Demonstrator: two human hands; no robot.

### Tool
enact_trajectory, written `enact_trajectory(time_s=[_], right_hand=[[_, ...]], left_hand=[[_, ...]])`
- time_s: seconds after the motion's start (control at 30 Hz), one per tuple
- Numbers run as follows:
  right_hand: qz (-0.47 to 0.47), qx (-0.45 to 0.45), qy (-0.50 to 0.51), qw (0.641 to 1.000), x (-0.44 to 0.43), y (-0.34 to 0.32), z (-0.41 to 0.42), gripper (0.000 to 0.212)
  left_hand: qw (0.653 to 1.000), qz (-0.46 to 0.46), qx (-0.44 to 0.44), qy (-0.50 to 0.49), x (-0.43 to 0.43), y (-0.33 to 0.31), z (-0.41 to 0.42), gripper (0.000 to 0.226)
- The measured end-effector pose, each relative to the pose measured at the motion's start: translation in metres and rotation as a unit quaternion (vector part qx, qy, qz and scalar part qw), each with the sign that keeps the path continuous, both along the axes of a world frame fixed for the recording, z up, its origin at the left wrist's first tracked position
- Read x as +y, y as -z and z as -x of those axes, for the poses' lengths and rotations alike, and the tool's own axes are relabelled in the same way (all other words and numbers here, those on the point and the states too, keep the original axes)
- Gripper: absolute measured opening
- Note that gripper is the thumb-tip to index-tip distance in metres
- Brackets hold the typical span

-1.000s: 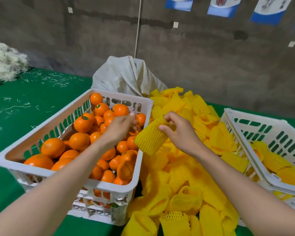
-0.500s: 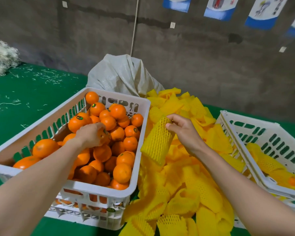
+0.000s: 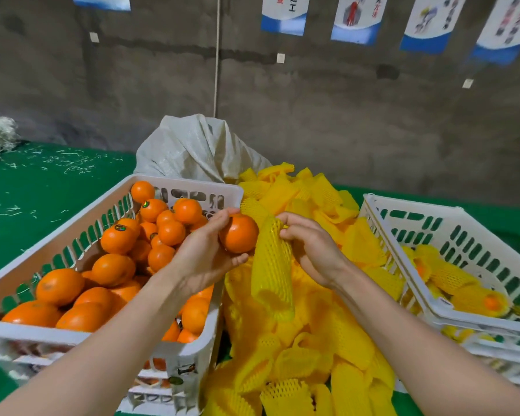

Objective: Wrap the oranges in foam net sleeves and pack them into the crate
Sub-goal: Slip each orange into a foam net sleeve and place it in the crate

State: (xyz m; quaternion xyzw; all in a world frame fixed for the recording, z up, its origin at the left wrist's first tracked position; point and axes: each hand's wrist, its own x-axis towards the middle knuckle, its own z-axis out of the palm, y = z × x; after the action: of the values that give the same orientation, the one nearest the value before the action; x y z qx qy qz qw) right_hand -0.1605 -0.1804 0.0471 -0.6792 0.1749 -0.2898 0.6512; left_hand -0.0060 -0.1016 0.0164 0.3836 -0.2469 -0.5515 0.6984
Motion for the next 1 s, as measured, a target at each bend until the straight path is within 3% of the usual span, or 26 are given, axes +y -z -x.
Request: enact_trajectory(time_s=[0.17, 0.33, 0.47, 0.7, 0.87, 1.0], right_hand=[[-0.017, 0.006, -0.037, 0.999, 0.002, 0.006, 0.017, 0.019], [-0.011, 0.028, -0.059, 0.998, 0.004, 0.012, 0.028, 0.031], [-0.001, 0.054, -0.054, 0.997, 0.002, 0.014, 0.038, 0.03], [0.11, 0.052, 0.04, 0.992, 0.0, 0.011, 0.051, 0.024], [0.116, -0.011, 0.099, 0.988, -0.007, 0.01, 0.059, 0.021], [0.141, 0.01, 0.164, 0.976, -0.012, 0.017, 0.061, 0.018]], left_hand=[[0.996, 0.028, -0.076, -0.027, -0.004, 0.003, 0.033, 0.018], [0.995, 0.024, -0.064, -0.071, -0.009, 0.0, 0.067, 0.029], [0.996, 0.036, -0.027, -0.082, -0.012, 0.001, 0.082, 0.014], [0.996, 0.064, -0.007, -0.064, -0.016, 0.014, 0.091, 0.021], [0.996, 0.083, 0.03, -0.014, -0.02, 0.018, 0.094, 0.027], [0.992, 0.109, -0.063, 0.019, -0.018, 0.017, 0.097, 0.05]])
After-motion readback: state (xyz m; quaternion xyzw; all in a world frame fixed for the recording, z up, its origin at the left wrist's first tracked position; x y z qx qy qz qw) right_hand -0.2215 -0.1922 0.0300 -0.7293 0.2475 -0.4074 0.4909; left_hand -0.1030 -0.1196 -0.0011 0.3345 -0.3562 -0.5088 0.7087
